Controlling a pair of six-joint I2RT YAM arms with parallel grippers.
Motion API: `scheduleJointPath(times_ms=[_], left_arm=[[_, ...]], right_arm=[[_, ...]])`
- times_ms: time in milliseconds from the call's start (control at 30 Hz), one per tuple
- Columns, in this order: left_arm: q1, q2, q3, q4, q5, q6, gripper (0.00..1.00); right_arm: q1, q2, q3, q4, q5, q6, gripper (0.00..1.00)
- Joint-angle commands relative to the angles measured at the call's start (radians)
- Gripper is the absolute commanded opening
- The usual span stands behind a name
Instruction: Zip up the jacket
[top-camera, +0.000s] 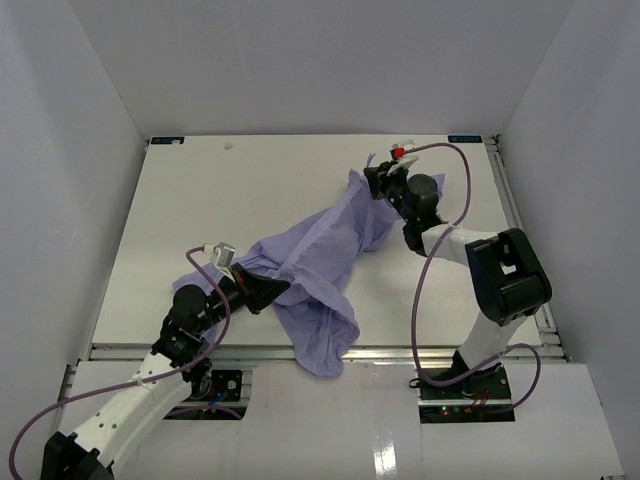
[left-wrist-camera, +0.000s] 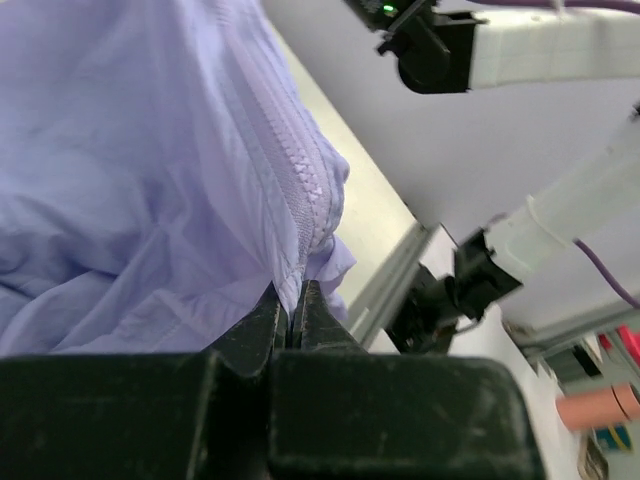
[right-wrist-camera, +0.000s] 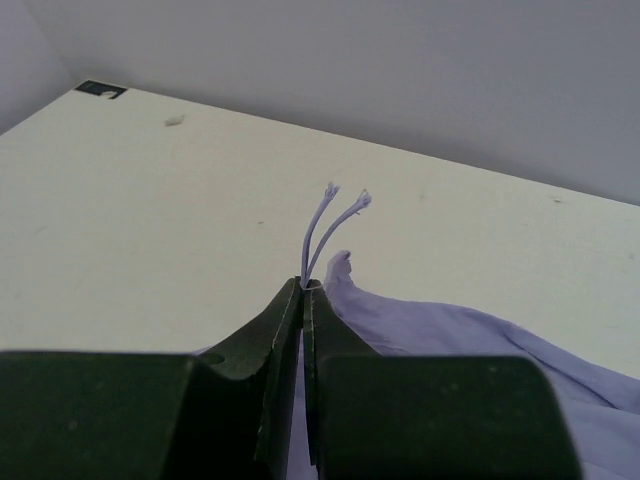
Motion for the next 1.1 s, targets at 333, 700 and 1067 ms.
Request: scheduleJointPath(times_ms=[333, 700, 1067], left_arm=[[0.009, 0.175, 0.094, -0.055, -0.543, -0.029, 0.00], [0.317, 0.455, 0.257, 0.072, -0.342, 0.036, 0.00], [0.391, 0.614, 0.432, 0.018, -0.213, 0.145, 0.53]], right_arm=[[-0.333, 0.169, 0.168, 0.019, -0.048, 0.155, 0.08], [-0.467, 0.196, 0.187, 0.037, -0.044, 0.239, 0.08], [-0.454, 0.041, 0.033, 0.060, -0.100, 0.352, 0.08]])
